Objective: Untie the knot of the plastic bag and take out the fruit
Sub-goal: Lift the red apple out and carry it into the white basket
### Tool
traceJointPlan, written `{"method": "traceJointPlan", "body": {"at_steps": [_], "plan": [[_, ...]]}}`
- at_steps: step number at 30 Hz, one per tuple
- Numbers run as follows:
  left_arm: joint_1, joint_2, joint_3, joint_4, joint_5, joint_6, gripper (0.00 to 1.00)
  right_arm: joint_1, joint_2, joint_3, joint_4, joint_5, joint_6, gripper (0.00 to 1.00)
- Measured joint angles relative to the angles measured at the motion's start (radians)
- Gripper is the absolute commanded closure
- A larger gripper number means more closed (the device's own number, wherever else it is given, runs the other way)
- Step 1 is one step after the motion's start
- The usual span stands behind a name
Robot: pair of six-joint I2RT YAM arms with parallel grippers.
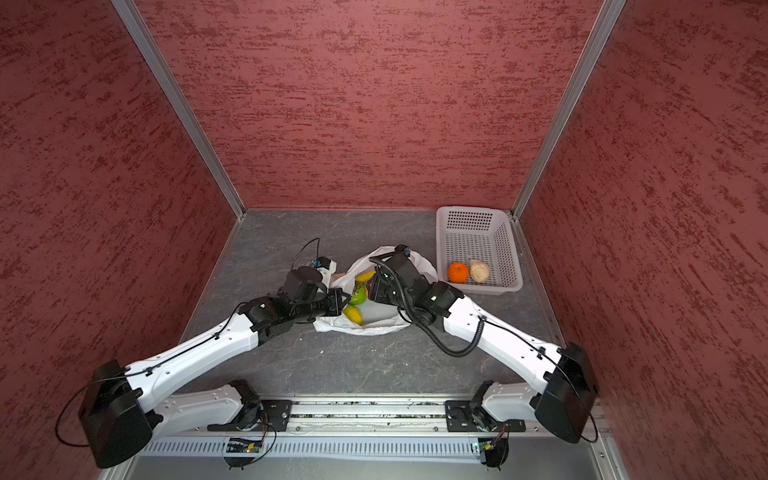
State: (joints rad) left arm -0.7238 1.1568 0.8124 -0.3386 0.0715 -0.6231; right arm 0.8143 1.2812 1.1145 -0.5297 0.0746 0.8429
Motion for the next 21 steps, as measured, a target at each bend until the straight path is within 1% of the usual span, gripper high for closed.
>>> {"method": "traceJointPlan", "body": {"at_steps": [3,6,11,17,21], "plan": [[0.0,0.0,0.0,0.0,0.0,0.0,1.0,-0.05,-0.034,0.037,-0.045,-0.002,-0.018,0.64],[0.0,0.0,0.0,-0.001,-0.001,0.0,1.0,-0.143,-0.07,0.076,-0.089,-0.008,-0.046,0.64],[0.0,0.0,0.0,-0.002,-0.002,0.0,1.0,-0.359,-0.108,0.153,-0.144,-0.039,-0.127,0.64],[0.0,0.0,0.001,-0.002,-0.002,0.0,1.0,-0.643,-0.112,0.162,-0.149,-0.107,-0.212,0.64],[0.0,0.0,0.001,-0.003,-0.003,0.0,1.0,-0.76,-0.069,0.134,-0.108,-0.124,-0.258,0.64]]}}
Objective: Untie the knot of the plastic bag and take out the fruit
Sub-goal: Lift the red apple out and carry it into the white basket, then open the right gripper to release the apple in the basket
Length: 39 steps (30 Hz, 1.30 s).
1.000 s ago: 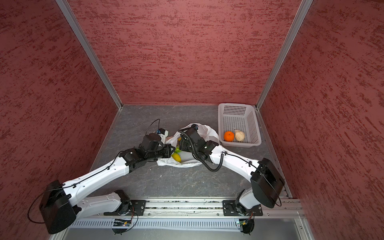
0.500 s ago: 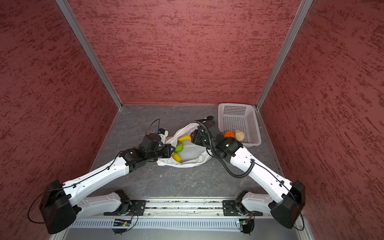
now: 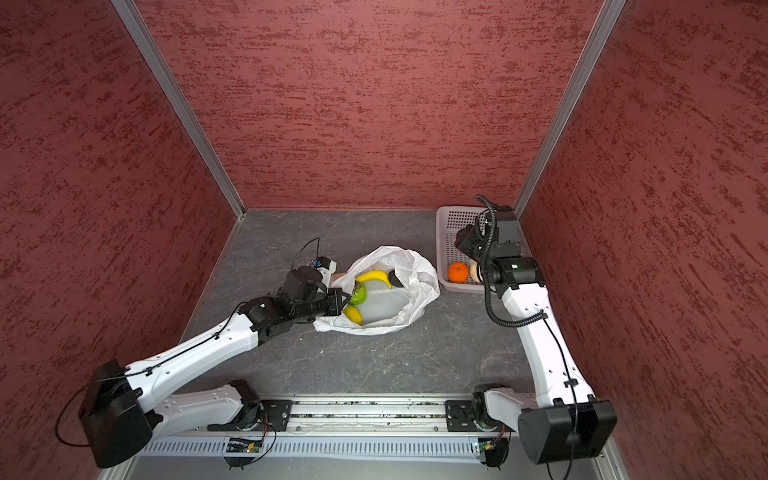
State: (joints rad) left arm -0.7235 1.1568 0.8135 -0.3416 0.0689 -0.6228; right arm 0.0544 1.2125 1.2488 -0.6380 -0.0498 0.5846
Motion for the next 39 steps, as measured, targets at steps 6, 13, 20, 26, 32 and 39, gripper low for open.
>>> {"method": "traceJointPlan", "body": {"at_steps": [6,13,20,26,32,39], "plan": [[0.0,0.0,0.002,-0.003,0.0,0.0,1.0,-0.093,0.184,-0.068,0.132,-0.001,-0.035,0.64],[0.001,0.0,0.013,-0.018,-0.001,0.001,1.0,-0.112,0.471,0.0,0.215,-0.001,-0.083,0.64],[0.008,0.0,0.018,-0.026,-0.003,0.001,1.0,-0.111,0.595,0.085,0.231,-0.001,-0.133,0.6],[0.015,0.0,0.019,-0.026,-0.003,0.0,1.0,-0.111,0.65,0.106,0.23,0.0,-0.156,0.39],[0.019,0.002,0.028,-0.025,-0.003,-0.001,1.0,-0.111,0.661,0.106,0.227,0.0,-0.169,0.25],[0.018,0.002,0.03,-0.025,-0.004,-0.013,1.0,-0.111,0.656,0.112,0.211,0.0,-0.185,0.22]]}}
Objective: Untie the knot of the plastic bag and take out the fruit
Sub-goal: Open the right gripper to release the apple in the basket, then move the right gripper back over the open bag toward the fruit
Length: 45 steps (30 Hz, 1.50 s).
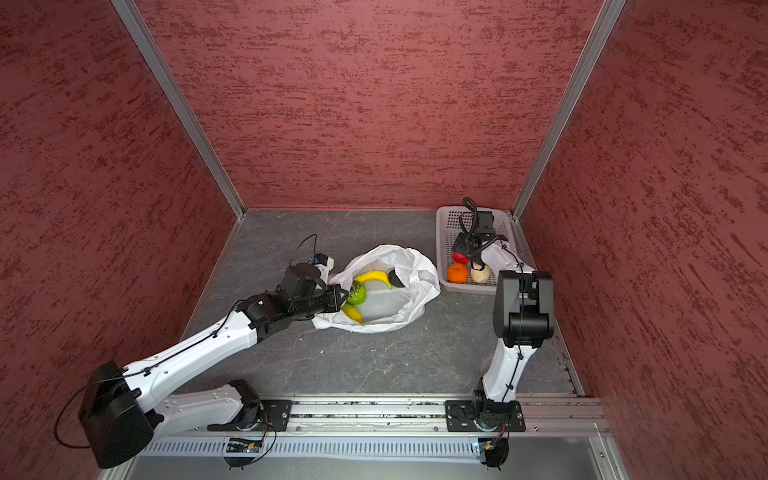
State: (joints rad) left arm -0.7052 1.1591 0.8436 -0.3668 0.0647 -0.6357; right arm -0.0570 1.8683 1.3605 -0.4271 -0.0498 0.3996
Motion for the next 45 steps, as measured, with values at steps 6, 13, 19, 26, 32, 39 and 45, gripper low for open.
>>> {"method": "traceJointPlan", "body": {"at_steps": [6,13,19,26,32,39,45], "plan": [[0.0,0.0,0.0,0.0,-0.01,-0.003,1.0,0.001,-0.08,0.0,-0.041,-0.014,-0.008,0.22],[0.0,0.0,0.0,0.0,-0.011,-0.003,1.0,0.037,-0.276,-0.021,-0.084,-0.055,-0.013,0.21],[0.005,0.003,0.0,0.0,-0.01,-0.002,1.0,0.148,-0.397,-0.042,-0.153,-0.105,-0.028,0.21],[0.026,0.007,0.013,0.0,0.006,0.006,1.0,0.344,-0.532,-0.05,-0.254,-0.126,-0.014,0.21],[0.033,0.012,0.014,0.0,0.018,0.016,1.0,0.507,-0.607,-0.05,-0.286,-0.121,0.041,0.2],[0.037,0.014,0.014,0.0,0.039,0.017,1.0,0.687,-0.606,-0.069,-0.284,-0.074,0.109,0.21],[0.037,0.014,0.011,-0.001,0.05,0.016,1.0,0.813,-0.537,-0.109,-0.23,-0.03,0.143,0.21]]}}
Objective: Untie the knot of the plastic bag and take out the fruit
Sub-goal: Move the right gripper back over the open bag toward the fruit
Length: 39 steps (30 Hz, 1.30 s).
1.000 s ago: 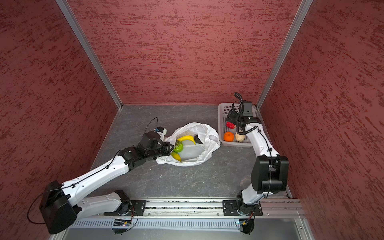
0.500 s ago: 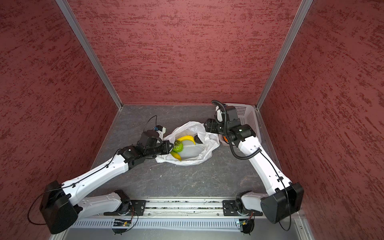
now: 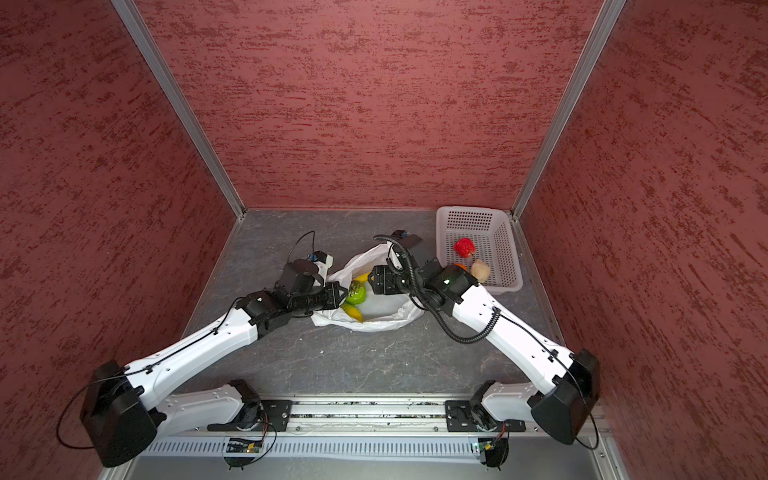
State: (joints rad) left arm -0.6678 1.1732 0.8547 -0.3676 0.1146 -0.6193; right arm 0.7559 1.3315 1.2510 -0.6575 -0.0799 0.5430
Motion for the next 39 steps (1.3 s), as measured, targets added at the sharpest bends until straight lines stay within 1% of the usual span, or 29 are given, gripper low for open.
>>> {"method": "traceJointPlan", "body": {"at_steps": [4,13,20,22,26,31,34,39], "plan": [[0.0,-0.001,-0.011,-0.003,0.007,0.0,1.0,0.058,0.061,-0.061,0.056,0.024,0.007,0.22],[0.0,-0.035,-0.039,-0.01,0.009,-0.001,1.0,0.141,0.15,-0.233,0.204,0.107,0.014,0.24],[0.0,-0.05,-0.04,-0.011,0.008,-0.001,1.0,0.217,0.247,-0.374,0.323,0.14,0.047,0.24],[-0.001,-0.051,-0.04,-0.011,0.008,-0.001,1.0,0.23,0.259,-0.403,0.346,0.143,0.061,0.22],[-0.008,-0.053,-0.04,-0.016,0.008,0.0,1.0,0.233,0.26,-0.409,0.362,0.159,0.085,0.18],[-0.017,-0.064,-0.04,-0.017,0.006,0.0,1.0,0.216,0.26,-0.344,0.377,0.164,0.135,0.15],[-0.019,-0.068,-0.04,-0.016,0.003,0.0,1.0,0.193,0.26,-0.316,0.424,0.164,0.183,0.14],[-0.019,-0.068,-0.04,-0.016,-0.003,0.0,1.0,0.155,0.291,-0.314,0.526,0.164,0.267,0.06]]}}
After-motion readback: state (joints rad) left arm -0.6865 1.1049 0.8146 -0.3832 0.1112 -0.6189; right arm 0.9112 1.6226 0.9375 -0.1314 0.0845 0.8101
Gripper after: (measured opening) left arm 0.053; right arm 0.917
